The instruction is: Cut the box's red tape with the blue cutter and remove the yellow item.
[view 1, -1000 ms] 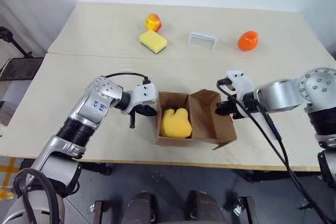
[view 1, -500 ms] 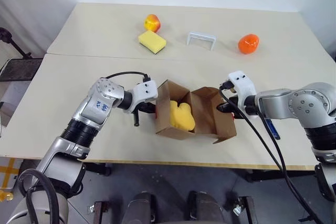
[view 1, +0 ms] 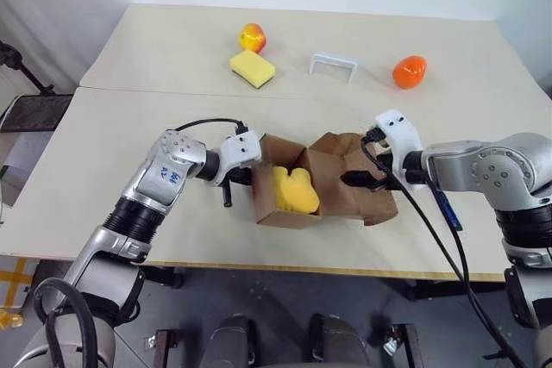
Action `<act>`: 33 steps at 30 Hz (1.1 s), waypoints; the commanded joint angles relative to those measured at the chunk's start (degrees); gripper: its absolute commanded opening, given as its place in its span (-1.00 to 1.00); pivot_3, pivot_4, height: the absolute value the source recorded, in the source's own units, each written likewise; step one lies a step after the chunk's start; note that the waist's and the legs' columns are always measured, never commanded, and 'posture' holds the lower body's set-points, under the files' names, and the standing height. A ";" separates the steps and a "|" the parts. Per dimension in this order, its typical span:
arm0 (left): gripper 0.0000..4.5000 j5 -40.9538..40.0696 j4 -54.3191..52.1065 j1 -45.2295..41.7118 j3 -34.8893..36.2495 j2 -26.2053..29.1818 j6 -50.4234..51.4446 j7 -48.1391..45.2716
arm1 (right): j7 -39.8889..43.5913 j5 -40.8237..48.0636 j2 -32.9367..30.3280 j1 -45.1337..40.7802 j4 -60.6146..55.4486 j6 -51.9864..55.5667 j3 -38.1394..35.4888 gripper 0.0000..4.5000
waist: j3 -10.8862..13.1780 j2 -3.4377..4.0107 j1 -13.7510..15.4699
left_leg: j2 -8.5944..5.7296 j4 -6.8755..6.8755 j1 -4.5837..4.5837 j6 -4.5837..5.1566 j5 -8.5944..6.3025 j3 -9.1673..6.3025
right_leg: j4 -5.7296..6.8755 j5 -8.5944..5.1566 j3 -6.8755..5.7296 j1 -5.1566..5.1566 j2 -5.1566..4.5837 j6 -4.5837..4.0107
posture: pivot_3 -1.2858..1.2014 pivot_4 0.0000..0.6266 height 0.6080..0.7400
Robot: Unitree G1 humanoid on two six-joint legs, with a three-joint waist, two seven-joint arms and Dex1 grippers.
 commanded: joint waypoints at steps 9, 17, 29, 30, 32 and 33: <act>-0.62 -8.29 9.07 -4.05 15.23 2.82 0.68 3.39 | 14.37 -5.02 -9.57 -0.07 -8.99 -2.76 -6.86 1.00 | 0.01 -0.01 0.34 | -0.07 -0.01 0.02 0.00 0.00 0.01 | 0.13 0.01 0.01 0.02 -0.01 0.01 | 0.03 -0.52 1.00; 0.44 -16.10 7.59 -11.57 18.95 5.49 6.62 -4.16 | 26.02 -9.00 -18.96 3.68 -8.70 -8.94 -9.99 1.00 | 0.02 -0.04 -0.03 | -0.09 -0.06 0.02 0.00 0.00 0.22 | 0.11 0.02 -0.06 0.05 -0.02 0.03 | 0.03 -0.52 1.00; 0.99 -14.89 3.10 -17.79 2.78 -7.45 5.27 -12.61 | 32.21 -12.77 -22.97 10.96 -10.71 -12.34 -13.96 1.00 | 0.03 -0.06 0.22 | -0.09 0.01 0.10 0.00 -0.01 0.36 | 0.03 0.02 0.00 0.16 -0.02 0.04 | 0.03 -0.52 1.00; 0.99 -14.29 3.58 -18.38 1.05 -8.12 5.03 -13.84 | 31.87 -12.84 -22.73 11.46 -11.08 -12.01 -14.52 1.00 | 0.03 -0.06 0.21 | -0.08 -0.01 0.11 0.00 0.00 0.38 | 0.03 0.02 -0.01 0.14 -0.01 0.03 | 0.03 -0.52 1.00; 0.99 -12.30 4.58 -19.14 -2.44 -8.36 3.73 -16.64 | 31.17 -13.03 -22.44 13.04 -12.31 -11.42 -15.77 1.00 | 0.03 -0.06 0.16 | -0.07 -0.02 0.11 0.00 0.00 0.44 | 0.02 0.02 -0.01 0.12 -0.01 0.03 | 0.03 -0.52 1.00; 0.99 -11.50 4.88 -19.21 -3.71 -7.82 2.83 -18.25 | 30.96 -13.05 -22.46 13.98 -12.97 -11.21 -16.51 1.00 | 0.03 -0.06 0.13 | -0.07 -0.03 0.11 0.00 0.00 0.48 | 0.01 0.02 0.01 0.11 -0.01 0.03 | 0.03 -0.52 1.00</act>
